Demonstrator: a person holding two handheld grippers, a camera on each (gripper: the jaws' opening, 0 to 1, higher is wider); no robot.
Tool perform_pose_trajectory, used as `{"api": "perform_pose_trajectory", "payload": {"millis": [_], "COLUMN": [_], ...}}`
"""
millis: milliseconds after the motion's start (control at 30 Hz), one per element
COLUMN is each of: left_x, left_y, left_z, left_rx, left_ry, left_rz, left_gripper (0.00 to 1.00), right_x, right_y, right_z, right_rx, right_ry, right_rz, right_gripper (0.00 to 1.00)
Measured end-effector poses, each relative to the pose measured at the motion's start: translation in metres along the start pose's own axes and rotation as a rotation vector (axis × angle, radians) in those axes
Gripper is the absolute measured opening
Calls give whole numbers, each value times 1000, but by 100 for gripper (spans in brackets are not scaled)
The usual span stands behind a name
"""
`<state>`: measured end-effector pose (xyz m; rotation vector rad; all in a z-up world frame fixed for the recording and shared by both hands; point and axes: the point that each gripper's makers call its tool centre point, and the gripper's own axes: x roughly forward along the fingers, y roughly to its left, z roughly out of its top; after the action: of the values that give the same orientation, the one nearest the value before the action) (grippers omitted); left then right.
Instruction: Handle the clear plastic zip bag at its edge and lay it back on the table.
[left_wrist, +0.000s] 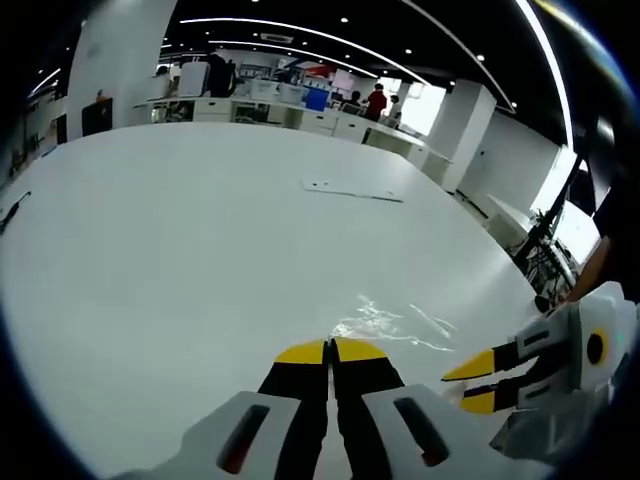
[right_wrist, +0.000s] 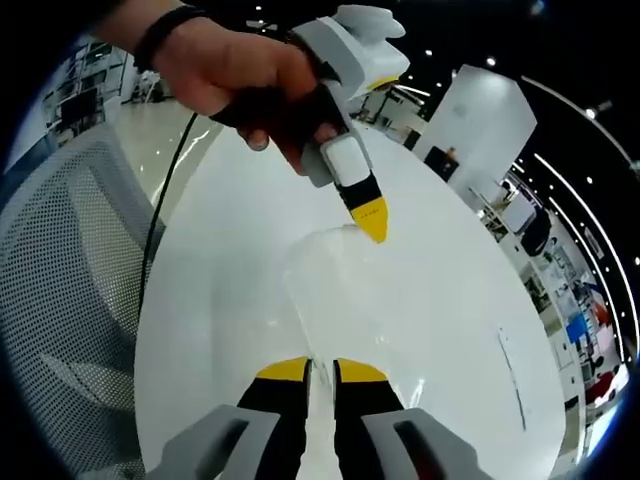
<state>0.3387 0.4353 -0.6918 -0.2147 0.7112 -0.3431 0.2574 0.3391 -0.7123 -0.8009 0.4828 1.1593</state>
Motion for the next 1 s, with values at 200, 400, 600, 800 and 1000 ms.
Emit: {"api": "perform_pose_trajectory", "payload": {"millis": [200, 400, 600, 800, 1000], "left_x": [0, -1, -2, -2, -6], "left_y": [3, 4, 3, 1, -3], "left_z": [1, 3, 0, 1, 3], "left_rx": [-2, 2, 0, -6, -8], "left_ry": [1, 2, 11, 9, 3], "left_rz": [12, 26, 33, 38, 41], "left_gripper": [0, 0, 0, 0, 0], "right_x": [-7, -13, 0, 31, 41], "right_y": [-7, -16, -17, 4, 14], "right_z": [9, 29, 55, 66, 79], "right_rx": [134, 243, 298, 367, 504], "right_ry": [-57, -121, -169, -125, -128], "right_rz": [-6, -5, 7, 39, 41], "right_gripper": [19, 27, 36, 42, 48]}}
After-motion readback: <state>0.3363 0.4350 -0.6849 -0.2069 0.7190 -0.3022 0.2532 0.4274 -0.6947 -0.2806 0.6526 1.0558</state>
